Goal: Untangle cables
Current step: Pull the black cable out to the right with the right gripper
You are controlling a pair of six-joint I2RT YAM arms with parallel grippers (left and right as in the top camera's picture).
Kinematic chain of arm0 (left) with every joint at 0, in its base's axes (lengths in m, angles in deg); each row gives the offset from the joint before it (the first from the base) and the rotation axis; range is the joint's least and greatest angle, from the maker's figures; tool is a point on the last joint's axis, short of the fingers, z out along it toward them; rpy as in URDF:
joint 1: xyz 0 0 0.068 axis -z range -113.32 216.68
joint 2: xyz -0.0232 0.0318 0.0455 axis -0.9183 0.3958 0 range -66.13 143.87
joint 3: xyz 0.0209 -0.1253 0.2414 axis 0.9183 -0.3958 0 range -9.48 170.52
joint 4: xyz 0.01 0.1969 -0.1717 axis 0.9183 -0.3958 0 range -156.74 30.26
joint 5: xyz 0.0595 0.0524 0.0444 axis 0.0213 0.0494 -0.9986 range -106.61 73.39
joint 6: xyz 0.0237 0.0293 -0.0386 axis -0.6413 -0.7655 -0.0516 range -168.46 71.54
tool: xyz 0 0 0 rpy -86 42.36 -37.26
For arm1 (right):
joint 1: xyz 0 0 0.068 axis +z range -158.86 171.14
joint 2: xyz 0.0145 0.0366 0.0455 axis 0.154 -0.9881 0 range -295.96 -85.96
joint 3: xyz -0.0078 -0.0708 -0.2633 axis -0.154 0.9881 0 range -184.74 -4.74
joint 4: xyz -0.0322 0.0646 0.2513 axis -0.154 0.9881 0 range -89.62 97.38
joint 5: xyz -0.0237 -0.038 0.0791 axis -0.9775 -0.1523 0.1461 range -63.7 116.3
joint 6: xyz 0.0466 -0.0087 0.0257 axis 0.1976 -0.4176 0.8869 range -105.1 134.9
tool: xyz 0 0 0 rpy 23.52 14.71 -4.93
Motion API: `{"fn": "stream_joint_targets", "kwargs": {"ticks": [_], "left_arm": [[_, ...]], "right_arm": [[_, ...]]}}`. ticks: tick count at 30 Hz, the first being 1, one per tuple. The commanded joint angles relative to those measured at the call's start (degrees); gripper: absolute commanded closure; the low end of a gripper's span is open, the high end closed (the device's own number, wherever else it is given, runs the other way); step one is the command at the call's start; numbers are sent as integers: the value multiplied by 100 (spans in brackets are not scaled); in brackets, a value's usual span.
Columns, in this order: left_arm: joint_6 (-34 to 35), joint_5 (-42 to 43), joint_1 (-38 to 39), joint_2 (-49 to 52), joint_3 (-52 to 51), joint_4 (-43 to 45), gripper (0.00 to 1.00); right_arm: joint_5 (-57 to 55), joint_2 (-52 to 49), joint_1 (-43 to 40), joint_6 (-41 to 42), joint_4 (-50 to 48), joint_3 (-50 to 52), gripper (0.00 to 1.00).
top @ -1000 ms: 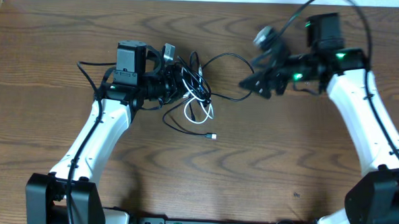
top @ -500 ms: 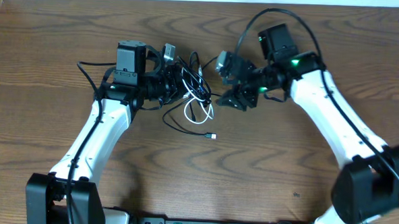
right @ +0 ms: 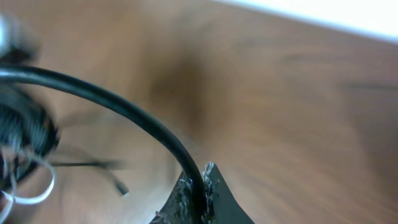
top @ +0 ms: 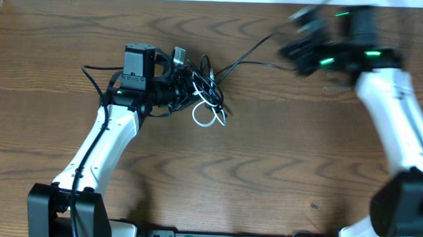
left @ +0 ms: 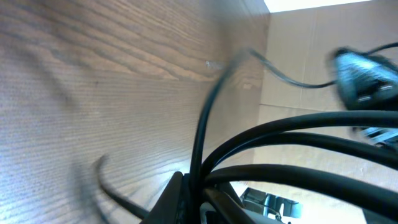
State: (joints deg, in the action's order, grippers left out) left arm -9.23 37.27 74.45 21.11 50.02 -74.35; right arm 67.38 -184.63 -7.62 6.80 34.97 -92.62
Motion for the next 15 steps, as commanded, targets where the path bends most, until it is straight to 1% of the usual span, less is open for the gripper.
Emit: {"fn": "stream_joint_targets", "kwargs": {"ticks": [1,4,8,15], "left_arm": [[46,48,-4,-37,39,-101,93],[-55,44,-4,-37,39,-120,93],[-81,-181,-4,-37,39,-201,92],[-125,-446,-4,-37,39,-466,93]], "right_arm": [[-195,299,-883,1606,-11,-136,99],[-713,245,-1471,2188,109,-131,99],[-1641,175,-1882,2507,256,-131,99],[-2634,87,-1934,2503,321,-129,99]]}}
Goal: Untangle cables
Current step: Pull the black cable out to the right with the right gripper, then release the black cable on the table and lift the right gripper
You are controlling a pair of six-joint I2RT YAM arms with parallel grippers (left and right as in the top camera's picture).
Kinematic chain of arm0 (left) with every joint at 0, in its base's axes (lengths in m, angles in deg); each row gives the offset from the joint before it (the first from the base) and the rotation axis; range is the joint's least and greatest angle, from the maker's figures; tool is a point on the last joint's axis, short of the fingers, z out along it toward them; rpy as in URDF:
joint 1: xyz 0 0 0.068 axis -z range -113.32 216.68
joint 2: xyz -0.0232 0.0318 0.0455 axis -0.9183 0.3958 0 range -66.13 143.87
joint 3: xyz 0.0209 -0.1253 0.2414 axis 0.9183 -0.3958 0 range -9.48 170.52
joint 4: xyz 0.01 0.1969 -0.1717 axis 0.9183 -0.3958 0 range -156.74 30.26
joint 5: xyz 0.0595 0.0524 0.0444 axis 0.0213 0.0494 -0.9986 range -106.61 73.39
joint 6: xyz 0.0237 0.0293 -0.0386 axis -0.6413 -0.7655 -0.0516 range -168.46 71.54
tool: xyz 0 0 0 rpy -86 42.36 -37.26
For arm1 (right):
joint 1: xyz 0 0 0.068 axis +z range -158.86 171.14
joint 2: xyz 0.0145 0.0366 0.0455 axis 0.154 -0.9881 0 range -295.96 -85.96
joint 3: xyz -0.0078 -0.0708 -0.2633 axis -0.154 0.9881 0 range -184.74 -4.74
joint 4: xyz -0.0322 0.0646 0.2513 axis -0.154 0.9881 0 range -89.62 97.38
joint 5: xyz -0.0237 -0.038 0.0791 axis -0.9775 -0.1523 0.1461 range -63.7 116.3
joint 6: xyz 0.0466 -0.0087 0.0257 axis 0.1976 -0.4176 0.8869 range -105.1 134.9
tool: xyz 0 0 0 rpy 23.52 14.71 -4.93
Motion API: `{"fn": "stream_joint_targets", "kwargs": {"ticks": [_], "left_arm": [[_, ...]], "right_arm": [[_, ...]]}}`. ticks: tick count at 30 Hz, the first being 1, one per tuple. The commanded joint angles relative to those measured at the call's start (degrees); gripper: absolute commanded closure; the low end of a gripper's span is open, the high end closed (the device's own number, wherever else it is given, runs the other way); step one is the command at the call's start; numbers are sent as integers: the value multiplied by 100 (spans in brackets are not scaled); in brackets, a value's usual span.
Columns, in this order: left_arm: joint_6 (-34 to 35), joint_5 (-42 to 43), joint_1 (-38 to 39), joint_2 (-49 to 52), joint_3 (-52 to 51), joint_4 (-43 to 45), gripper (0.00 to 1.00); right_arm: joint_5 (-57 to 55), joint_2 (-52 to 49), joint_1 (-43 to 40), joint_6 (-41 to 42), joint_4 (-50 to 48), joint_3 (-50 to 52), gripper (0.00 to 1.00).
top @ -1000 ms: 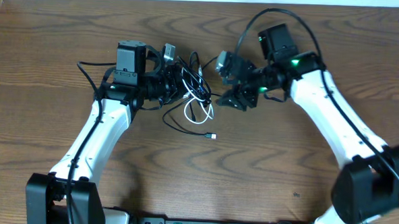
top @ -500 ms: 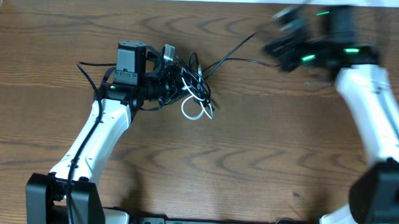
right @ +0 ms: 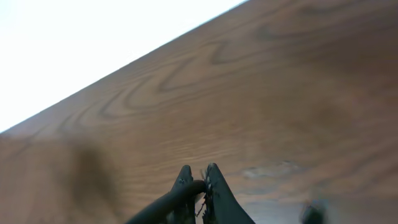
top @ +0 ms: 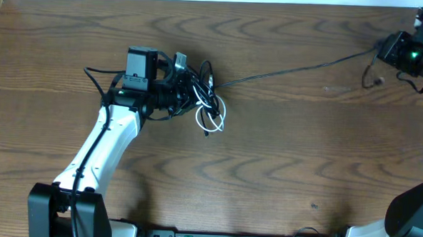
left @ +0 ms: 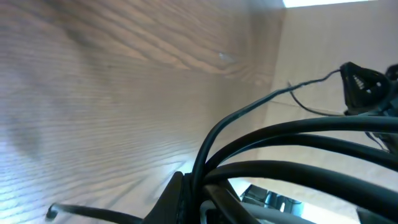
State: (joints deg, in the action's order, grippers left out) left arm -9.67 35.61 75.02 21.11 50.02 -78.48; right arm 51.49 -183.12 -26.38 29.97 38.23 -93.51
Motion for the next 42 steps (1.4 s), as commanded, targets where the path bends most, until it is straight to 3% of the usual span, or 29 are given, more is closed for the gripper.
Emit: {"fn": "stream_joint_targets", "kwargs": {"ticks": [1,12,14,18,25,27,32,42], "left_arm": [[-81,-295,-61,-37,39,-48,92],[-81,-387,-61,-37,39,-50,92],[-81,-387,-61,-37,39,-50,93],[-103,-387,-61,-37,39,-50,93],[-103,-387,-61,-37,39,-50,93],[-105,-387,-61,-37,39,-48,93],[-149,-389,-59,-37,39,-48,92],[-317,-734,-50,-37,39,-48,93]], "right_arm": [[-1261,-79,-52,186,31,-39,99],[-2135,-688,-68,229,136,-39,99],[-2184,-800,-66,232,186,-39,95],[-2164,-887,-76,232,402,-39,78],[-1989,-887,-76,332,898,-42,21],[-1609,-887,-76,280,920,-42,13],[68,-885,50,-415,964,-131,1],[-267,-881,1121,-1047,1563,-1045,1]]}}
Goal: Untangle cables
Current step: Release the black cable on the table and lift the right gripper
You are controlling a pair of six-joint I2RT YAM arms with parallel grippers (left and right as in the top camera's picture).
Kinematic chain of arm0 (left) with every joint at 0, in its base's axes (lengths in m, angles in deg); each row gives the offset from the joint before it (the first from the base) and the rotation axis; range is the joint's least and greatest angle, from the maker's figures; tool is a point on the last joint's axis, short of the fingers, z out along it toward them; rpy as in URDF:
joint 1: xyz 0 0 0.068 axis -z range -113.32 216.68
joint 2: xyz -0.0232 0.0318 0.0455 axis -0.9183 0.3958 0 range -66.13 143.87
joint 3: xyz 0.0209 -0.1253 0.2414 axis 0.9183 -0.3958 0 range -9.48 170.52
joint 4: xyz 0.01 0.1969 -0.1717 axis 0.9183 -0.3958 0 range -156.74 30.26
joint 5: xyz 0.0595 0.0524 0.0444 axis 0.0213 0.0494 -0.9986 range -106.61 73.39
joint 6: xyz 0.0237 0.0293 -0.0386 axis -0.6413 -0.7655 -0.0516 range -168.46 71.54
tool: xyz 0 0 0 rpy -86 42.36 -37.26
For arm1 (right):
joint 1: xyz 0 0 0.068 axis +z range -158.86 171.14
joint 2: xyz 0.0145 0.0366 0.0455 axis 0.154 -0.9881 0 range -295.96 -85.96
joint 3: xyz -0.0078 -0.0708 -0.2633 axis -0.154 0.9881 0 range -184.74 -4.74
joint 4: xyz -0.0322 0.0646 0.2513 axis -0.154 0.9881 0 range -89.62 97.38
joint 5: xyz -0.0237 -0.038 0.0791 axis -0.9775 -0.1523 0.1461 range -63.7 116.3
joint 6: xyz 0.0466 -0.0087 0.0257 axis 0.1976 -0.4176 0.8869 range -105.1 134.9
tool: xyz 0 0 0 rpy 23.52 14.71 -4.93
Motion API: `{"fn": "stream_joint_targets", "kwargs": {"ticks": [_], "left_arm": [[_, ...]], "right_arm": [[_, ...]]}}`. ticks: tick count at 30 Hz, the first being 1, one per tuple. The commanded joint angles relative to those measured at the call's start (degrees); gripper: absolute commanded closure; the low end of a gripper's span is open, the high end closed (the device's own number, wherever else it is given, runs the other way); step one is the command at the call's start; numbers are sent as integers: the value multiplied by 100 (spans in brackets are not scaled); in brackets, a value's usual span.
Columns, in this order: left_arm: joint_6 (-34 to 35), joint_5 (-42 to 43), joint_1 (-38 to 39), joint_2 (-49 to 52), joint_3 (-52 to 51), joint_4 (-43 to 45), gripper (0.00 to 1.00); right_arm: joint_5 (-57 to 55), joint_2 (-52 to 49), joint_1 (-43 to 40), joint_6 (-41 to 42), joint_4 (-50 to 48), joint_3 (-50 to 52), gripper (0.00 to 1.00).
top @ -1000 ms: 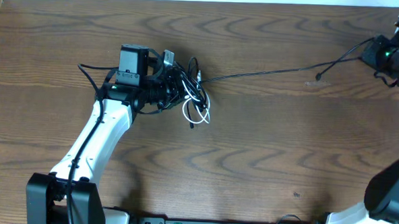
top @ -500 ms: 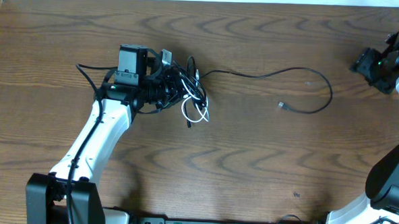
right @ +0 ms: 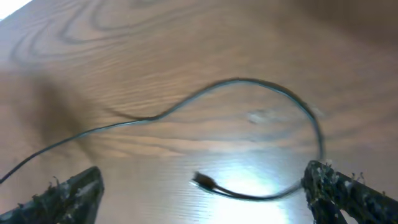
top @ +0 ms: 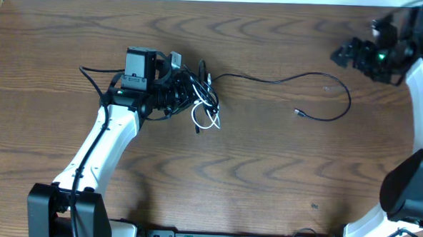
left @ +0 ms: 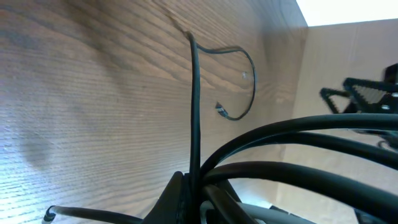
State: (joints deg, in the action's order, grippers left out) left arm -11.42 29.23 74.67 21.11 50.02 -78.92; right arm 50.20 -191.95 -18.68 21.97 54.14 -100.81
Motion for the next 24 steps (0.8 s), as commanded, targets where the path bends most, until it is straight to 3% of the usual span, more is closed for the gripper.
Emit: {"fn": "stream_joint_targets", "kwargs": {"ticks": [1,14,24], "left_arm": [[-142,-101,-15,-37,39,-7,92],[-142,-160,-15,-37,39,-7,92],[-240,-160,-13,-37,39,-7,92]], "right_arm": [[-210,2,448,-247,-59,-385,1],[17,-4,1451,-247,-555,-603,1],[22,-4,1552,-245,-511,-601,1]]}}
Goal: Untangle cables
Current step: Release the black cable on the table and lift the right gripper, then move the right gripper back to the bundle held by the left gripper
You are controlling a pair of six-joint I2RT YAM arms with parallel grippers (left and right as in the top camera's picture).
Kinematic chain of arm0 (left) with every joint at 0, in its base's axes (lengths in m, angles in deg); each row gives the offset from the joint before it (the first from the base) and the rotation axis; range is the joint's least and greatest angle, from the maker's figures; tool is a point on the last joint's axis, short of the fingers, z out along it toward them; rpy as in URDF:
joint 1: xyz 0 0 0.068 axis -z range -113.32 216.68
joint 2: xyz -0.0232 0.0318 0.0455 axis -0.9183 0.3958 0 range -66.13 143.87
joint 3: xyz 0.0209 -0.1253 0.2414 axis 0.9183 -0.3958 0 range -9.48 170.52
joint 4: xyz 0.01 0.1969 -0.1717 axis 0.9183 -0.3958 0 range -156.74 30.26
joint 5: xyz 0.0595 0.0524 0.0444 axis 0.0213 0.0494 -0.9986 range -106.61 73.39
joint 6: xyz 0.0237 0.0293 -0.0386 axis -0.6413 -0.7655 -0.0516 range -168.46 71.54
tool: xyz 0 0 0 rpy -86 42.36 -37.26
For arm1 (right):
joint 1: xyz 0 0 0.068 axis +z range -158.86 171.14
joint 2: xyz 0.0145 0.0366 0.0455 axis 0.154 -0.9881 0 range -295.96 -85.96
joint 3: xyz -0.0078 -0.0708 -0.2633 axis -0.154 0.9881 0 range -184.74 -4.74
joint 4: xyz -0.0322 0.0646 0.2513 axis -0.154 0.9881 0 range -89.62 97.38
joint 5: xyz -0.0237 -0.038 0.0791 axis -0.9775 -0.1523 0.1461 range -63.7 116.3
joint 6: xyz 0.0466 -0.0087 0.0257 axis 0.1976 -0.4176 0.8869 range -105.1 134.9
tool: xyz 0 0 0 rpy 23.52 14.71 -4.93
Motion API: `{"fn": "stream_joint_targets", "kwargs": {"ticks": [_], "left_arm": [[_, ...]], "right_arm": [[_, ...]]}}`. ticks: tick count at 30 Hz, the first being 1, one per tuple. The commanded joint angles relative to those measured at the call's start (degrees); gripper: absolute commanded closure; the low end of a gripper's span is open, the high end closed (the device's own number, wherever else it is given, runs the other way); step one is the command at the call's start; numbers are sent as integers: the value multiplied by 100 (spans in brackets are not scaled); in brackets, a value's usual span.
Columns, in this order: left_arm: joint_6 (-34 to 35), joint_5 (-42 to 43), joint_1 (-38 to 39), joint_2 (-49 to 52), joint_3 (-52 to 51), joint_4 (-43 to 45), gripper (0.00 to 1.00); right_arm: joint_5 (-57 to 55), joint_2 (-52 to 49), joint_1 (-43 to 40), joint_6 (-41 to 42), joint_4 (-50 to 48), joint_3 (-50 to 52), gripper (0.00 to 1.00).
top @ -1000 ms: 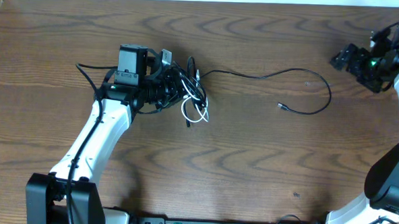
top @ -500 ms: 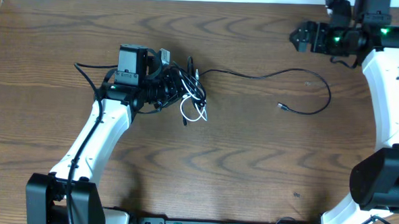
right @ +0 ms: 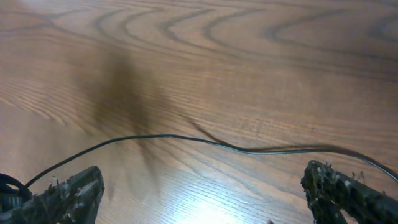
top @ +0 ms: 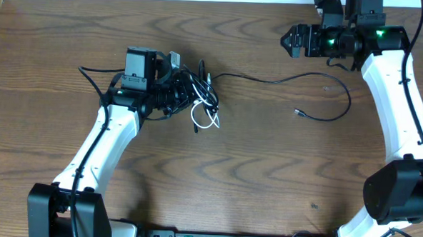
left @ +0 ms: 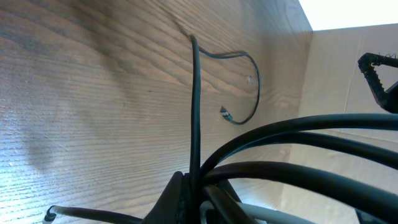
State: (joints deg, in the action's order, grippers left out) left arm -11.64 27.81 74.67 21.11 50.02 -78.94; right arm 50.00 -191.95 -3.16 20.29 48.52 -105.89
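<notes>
A tangle of black and white cables (top: 198,96) lies at the table's left-centre. My left gripper (top: 171,94) is shut on the black cables of the tangle (left: 193,186), which cross close to the camera in the left wrist view. One thin black cable (top: 285,80) runs right from the tangle, loops round, and ends in a small plug (top: 297,112); the same strand shows as the thin cable (right: 205,142) in the right wrist view. My right gripper (top: 292,42) hangs open above the far part of that strand, its fingertips (right: 68,193) wide apart and empty.
A white wall strip runs along the table's far edge. Bare wood table (top: 252,170) spreads in front of the cables. A black lead (top: 92,74) trails off the left arm.
My right gripper, open then too, has moved left from the far right corner to above the thin cable's middle. The cable and the left gripper lie as before.
My right gripper was shut on the thin cable near the tangle while the left held the tangle. It then held the cable stretched taut at the far right corner. After that it was open, the cable lying slack in a loop, and it now hangs further left.
</notes>
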Motion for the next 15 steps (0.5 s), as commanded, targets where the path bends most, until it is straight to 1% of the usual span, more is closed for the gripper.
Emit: {"fn": "stream_joint_targets", "kwargs": {"ticks": [1,9,12,15], "left_arm": [[-254,-22,-15,-37,39,-4,92],[-251,-221,35,-37,39,-9,93],[-254,-538,258,-37,39,-13,93],[-302,-1139,514,-37,39,-127,93]], "right_arm": [[44,-4,0,-76,85,-94,1],[35,-7,-4,-79,136,-83,1],[20,-7,-4,-81,133,-83,1],[22,-7,-7,-127,140,-83,1]]}}
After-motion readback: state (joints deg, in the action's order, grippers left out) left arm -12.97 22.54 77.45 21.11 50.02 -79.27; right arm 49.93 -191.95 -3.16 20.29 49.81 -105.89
